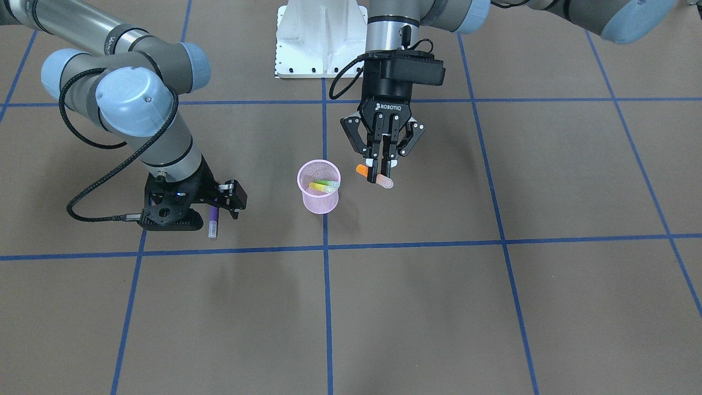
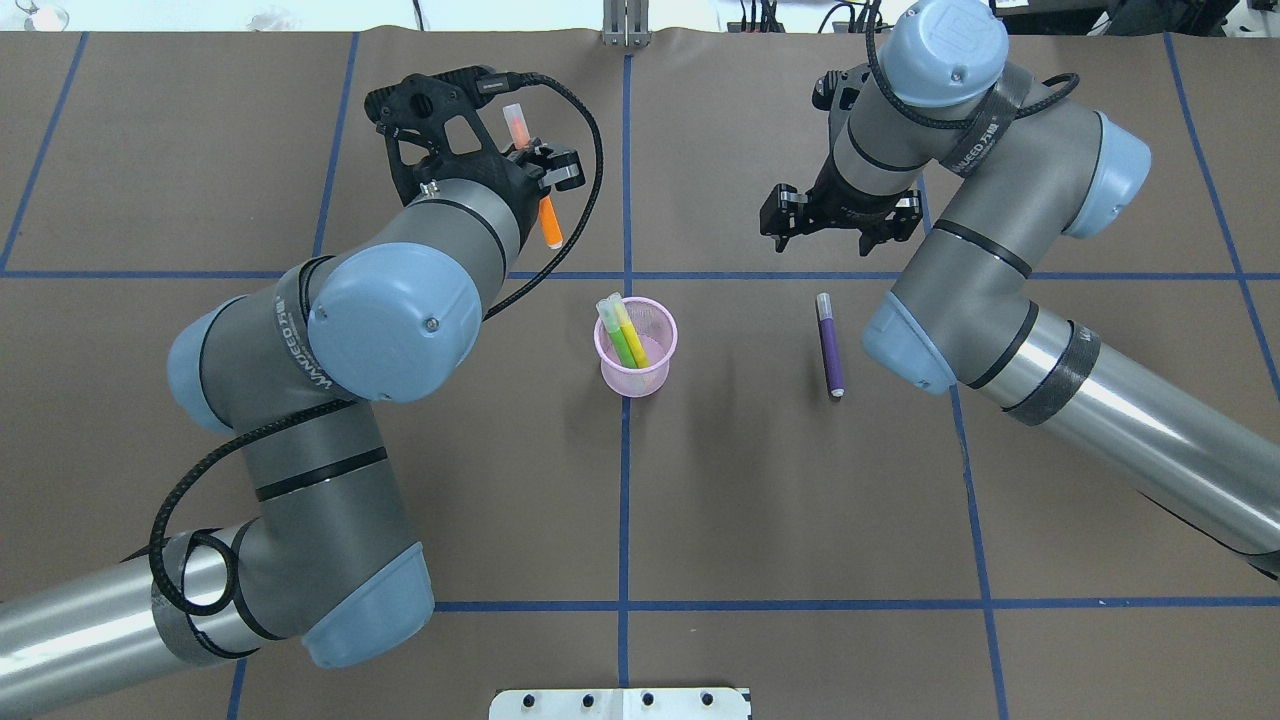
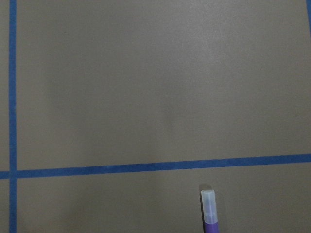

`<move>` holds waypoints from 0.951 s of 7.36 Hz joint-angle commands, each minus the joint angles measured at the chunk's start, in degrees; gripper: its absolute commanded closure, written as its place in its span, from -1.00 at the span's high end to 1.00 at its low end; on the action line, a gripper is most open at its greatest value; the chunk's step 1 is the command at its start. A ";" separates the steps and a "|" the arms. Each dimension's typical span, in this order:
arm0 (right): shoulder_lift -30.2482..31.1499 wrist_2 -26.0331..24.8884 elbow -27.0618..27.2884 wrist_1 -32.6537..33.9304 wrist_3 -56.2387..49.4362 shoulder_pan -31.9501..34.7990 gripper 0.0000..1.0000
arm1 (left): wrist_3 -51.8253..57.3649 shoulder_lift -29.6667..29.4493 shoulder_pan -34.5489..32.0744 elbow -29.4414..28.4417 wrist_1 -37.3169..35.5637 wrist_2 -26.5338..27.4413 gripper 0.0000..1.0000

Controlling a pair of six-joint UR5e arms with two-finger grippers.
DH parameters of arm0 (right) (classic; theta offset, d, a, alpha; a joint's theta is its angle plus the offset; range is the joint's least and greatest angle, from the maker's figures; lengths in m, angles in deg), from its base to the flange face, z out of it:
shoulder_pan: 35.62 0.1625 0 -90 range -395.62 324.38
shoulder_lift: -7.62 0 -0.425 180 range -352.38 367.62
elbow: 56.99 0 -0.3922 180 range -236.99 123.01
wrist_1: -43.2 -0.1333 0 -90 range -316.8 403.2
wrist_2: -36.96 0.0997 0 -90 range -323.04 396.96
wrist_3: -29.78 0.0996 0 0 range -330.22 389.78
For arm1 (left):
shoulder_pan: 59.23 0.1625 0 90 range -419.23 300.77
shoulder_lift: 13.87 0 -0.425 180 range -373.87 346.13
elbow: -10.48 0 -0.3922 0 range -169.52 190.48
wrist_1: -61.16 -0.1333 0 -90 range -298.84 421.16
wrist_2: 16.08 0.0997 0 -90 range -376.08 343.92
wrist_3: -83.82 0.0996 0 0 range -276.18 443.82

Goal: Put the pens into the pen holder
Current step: 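Move orange marker over the cup with left gripper while right approaches purple marker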

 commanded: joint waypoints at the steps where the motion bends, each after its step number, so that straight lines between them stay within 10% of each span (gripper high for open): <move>1: -0.12 0.21 -0.64 -0.34 -0.88 0.04 0.98 | 11.40 -0.08 1.85 -0.42 6.22 -3.35 -1.00; 7: -0.03 0.29 -1.08 -0.34 -0.53 0.13 0.98 | 22.10 -1.22 1.86 -14.89 34.34 -11.64 -1.00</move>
